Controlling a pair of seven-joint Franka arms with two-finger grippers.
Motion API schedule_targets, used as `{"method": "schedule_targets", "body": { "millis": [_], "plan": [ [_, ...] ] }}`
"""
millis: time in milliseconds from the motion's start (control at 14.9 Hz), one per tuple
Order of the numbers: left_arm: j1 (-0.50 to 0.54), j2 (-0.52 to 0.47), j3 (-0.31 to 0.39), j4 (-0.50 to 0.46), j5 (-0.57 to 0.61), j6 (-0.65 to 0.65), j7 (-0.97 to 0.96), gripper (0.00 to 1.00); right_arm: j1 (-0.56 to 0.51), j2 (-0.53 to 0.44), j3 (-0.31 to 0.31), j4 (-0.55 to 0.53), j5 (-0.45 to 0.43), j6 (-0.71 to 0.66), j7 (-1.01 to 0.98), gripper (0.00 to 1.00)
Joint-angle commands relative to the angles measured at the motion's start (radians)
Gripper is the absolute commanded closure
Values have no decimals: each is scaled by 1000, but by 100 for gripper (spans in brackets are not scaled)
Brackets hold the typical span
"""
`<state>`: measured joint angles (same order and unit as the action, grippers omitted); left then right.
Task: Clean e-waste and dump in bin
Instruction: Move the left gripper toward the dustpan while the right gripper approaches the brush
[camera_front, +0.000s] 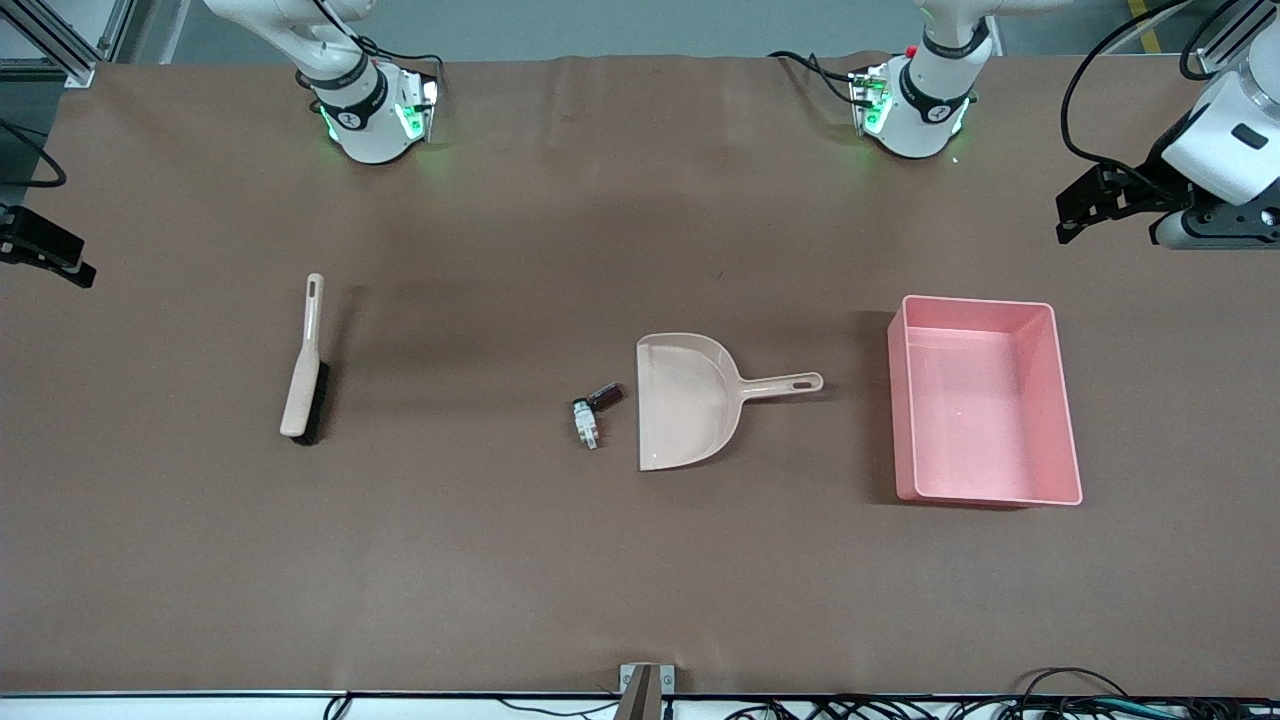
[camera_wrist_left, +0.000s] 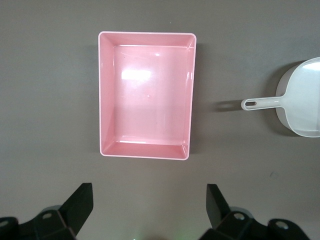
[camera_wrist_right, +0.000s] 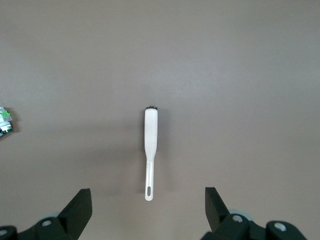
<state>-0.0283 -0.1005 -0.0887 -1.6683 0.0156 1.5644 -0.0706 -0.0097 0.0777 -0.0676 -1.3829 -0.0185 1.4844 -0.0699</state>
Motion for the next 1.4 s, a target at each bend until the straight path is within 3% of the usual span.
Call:
{"method": "schedule_targets", "body": {
  "millis": [0,335,535,736,1004,1338],
  "plan": [
    [1,5,-5,27,17,-10,14,0,2,-16,5,-15,-3,5,5,0],
    [4,13,-2,41,15,-17,18,0,5,-16,5,-31,-1,-2,7,0],
    [2,27,-3,42,12,-15,22,0,1,-94,5,-199,64,57,7,0],
    [-19,51,-14,39,10,9,22,0,0,-238,5,-483,68,233,7,0],
    [-42,143,-101,36,0,84,112,0,5,-302,8,-683,66,344,70,0],
    [-56,292,-258,29,3,261,150,1,5,-297,9,-827,66,500,70,0]
  ]
}}
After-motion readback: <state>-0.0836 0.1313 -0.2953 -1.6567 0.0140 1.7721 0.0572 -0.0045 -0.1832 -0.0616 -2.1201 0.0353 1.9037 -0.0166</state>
